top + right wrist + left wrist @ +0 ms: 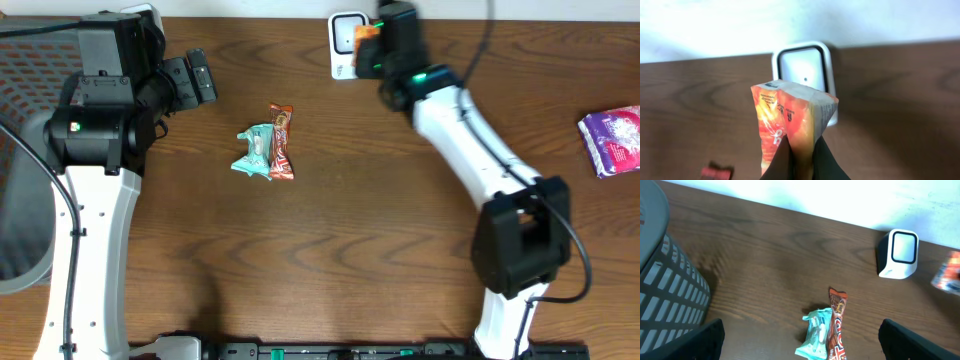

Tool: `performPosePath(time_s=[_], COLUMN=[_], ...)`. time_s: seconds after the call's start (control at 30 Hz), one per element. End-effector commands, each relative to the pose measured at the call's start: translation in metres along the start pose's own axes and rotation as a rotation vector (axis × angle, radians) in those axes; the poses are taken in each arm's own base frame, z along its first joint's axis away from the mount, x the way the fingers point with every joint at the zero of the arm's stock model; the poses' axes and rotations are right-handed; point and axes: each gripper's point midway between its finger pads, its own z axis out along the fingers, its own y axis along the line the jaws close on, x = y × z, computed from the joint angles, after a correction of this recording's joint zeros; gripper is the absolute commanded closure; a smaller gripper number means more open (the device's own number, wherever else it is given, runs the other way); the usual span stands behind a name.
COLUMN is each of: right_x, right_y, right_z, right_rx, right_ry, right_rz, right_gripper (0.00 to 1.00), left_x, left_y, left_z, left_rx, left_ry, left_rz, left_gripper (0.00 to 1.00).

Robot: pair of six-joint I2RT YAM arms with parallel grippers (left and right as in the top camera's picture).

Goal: Scan the item barcode
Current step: 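Hold the orange packet up in front of the scanner face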

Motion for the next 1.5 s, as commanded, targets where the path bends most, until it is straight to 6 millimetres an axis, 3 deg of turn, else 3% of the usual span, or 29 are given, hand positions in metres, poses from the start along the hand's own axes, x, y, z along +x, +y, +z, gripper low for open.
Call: performPosePath(time_s=[0.0,0.1,0.17,0.4,0.67,0.83,1.07,1.33,1.47], right_x=[0.005,0.000,-0.015,-0.054,-0.037,-0.042,-0.018,-0.023,-0.045], right_y=[-0.008,0.013,0.020,0.012,0.007,0.009,-0.016,-0.022,-0.066], right_z=[0.013,0.018,0.017,0.018,0.058,0.069,0.086,0.084,0.064], right_rx=[0.193,0.156,0.138,0.130,0.169,0.181,0.219,0.255,0.520], right_ry=[-0.077,-0.133,-0.199,-0.290,-0.182,-0.135,-0.024,-0.034,-0.103], right_rz=[-0.125,-0.190,-0.188,-0.263,-0.377,-0.419,-0.454,-0.428,-0.327], right_gripper=[0.99,0.99,0.99,0.99,0.99,0.99,0.99,0.99,0.99], left_x=[-0.003,-0.003,-0.003,-0.003,-0.003,-0.003,-0.003,-0.003,-0.003], left_y=[0.003,0.003,0.003,0.003,0.003,0.003,0.003,0.003,0.003], left_z=[0.000,0.000,0.000,0.000,0.000,0.000,0.000,0.000,0.000], left_rx=[-0.013,-0.013,-0.013,-0.013,-0.013,-0.013,-0.013,-0.013,-0.013], left_ry=[-0.008,-0.008,-0.008,-0.008,-0.008,-0.008,-0.008,-0.008,-0.008], left_rz=[-0.006,-0.006,-0.006,-0.006,-0.006,-0.006,-0.006,-0.006,-0.006], left_gripper=[0.02,0.02,0.02,0.02,0.02,0.02,0.02,0.02,0.02])
